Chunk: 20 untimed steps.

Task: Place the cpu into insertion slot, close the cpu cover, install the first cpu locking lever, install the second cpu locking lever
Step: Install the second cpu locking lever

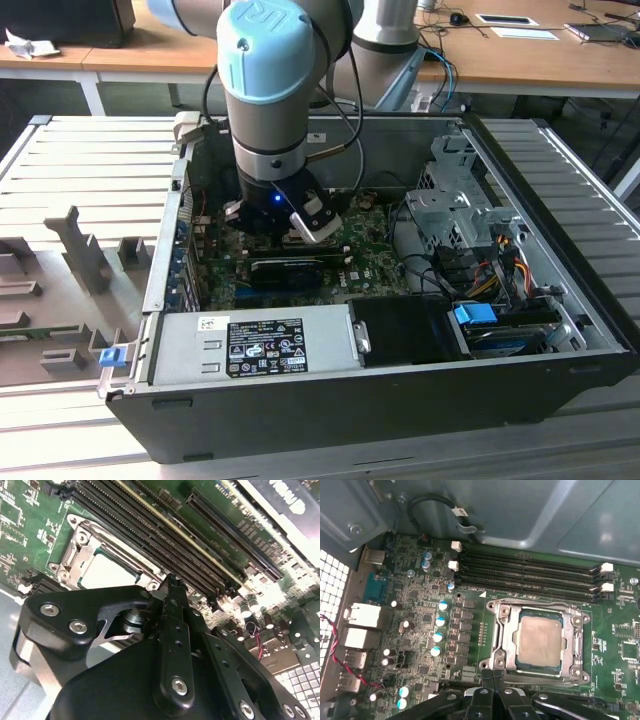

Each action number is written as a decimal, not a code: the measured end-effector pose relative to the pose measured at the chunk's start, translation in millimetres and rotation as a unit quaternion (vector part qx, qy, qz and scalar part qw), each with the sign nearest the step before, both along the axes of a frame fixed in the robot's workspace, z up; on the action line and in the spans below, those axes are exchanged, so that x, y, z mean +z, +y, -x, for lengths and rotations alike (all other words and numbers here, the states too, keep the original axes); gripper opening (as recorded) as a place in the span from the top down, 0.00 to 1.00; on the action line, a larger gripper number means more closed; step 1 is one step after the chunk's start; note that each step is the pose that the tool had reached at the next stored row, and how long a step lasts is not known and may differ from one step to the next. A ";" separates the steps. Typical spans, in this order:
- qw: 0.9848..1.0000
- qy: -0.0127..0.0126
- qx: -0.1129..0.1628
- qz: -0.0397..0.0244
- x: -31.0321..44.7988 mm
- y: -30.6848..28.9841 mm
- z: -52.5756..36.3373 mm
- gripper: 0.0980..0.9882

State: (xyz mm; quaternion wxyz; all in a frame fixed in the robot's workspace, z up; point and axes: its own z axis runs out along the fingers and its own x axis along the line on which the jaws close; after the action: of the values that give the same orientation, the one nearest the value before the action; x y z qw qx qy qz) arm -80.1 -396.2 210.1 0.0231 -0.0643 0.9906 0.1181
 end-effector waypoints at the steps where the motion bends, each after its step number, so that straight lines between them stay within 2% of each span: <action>1: 1.000 0.000 0.000 -0.004 -1.8 -0.7 0.0 0.99; 5: 1.000 0.000 0.001 -0.015 -5.1 -2.2 0.3 0.99; 6: 1.000 0.000 0.002 -0.023 -5.9 -3.1 0.6 0.99; 9: 1.000 0.000 0.003 -0.029 -9.3 -5.3 0.6 0.99; 11: 0.999 0.000 0.005 -0.036 -10.6 -6.2 0.7 0.99; 14: 0.999 0.000 0.006 -0.043 -12.1 -6.4 0.7 0.99; 20: 0.999 0.000 0.007 -0.049 -17.2 -7.8 0.7 0.99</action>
State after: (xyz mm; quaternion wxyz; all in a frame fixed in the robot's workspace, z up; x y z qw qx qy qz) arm -80.7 -404.0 192.9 0.0254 -0.0701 0.9832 0.1666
